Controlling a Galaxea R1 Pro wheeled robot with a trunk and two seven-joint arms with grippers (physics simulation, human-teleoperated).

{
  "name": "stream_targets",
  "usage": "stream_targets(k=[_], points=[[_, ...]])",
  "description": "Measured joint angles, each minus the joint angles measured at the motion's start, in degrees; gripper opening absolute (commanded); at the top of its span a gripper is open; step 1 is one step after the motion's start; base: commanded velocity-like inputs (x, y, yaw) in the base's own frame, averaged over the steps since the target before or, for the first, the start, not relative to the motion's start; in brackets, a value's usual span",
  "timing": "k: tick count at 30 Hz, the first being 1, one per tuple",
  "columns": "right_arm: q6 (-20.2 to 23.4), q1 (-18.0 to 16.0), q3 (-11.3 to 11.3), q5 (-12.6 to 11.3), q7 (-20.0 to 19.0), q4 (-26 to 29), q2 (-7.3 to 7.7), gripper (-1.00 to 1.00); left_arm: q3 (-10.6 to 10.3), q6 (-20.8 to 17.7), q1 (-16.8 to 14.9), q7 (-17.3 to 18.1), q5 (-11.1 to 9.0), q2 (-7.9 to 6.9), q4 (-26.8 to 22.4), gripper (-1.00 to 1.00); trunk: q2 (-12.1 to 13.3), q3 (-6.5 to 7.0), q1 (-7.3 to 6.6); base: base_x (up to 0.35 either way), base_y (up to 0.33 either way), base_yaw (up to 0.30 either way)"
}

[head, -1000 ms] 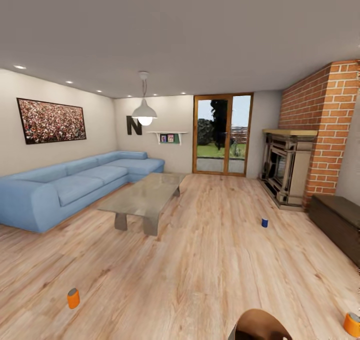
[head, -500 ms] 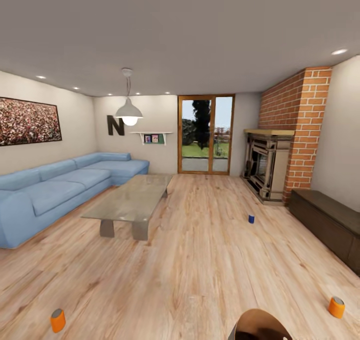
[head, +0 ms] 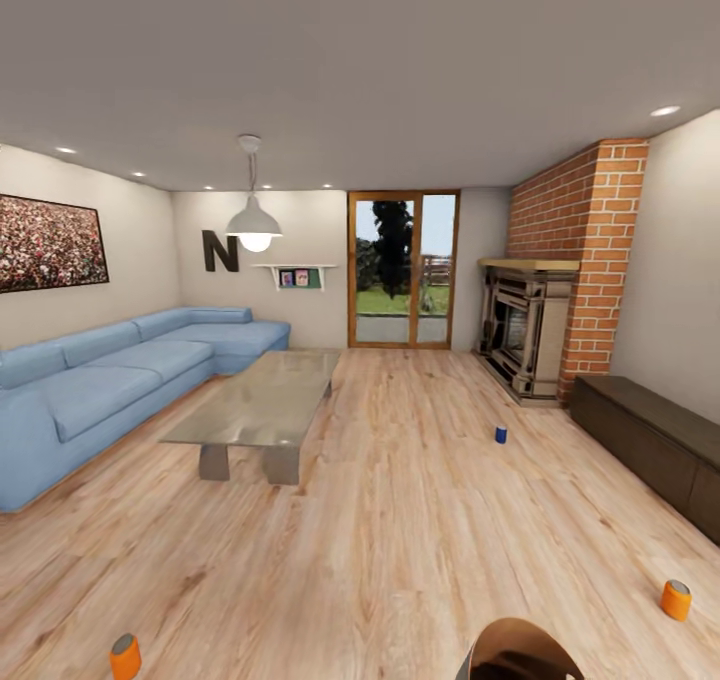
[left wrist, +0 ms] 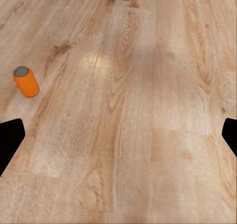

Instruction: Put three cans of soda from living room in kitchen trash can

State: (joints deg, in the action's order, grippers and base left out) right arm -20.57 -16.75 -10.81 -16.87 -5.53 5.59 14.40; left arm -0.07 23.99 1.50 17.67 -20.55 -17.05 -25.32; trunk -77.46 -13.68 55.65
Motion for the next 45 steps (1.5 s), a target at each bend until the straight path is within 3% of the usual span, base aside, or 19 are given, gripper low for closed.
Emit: stream_targets(k=[33,39,43,45], points=[[0.17,0.00,0.44,-0.67,0.18,0.24,0.05,-1.00,-0.08,0.02,0.00,-0.12,0.16,0.06,0.00,1.00,0.00,0.00,0.00,0.000,0.320,0.000],[0.60,-0.21,0.31,-0.51,0.40,0.85,-0.02,-1.00,-0.20,-0.05,-0.14,-0.37,0.39,0.66,0.00,1.00,0.00,0.00,0.00,0.000,0.320,0.000],[6.04,-1.44,0.21,-0.57,-0.01,1.02,0.64,-1.00,-0.35,-1.32,-2.90,-0.37,0.61,1.29,-0.15,1.00,0.00,0.00,0.00,0.000,0.320,0.000],[10.13,-3.68,-0.75,-0.48,-0.26,0.82,0.81,-1.00,-0.47,-6.51,-5.00,-0.33,0.52,1.36,-0.84,1.00,0.01,0.00,0.00,0.000,0.320,0.000]])
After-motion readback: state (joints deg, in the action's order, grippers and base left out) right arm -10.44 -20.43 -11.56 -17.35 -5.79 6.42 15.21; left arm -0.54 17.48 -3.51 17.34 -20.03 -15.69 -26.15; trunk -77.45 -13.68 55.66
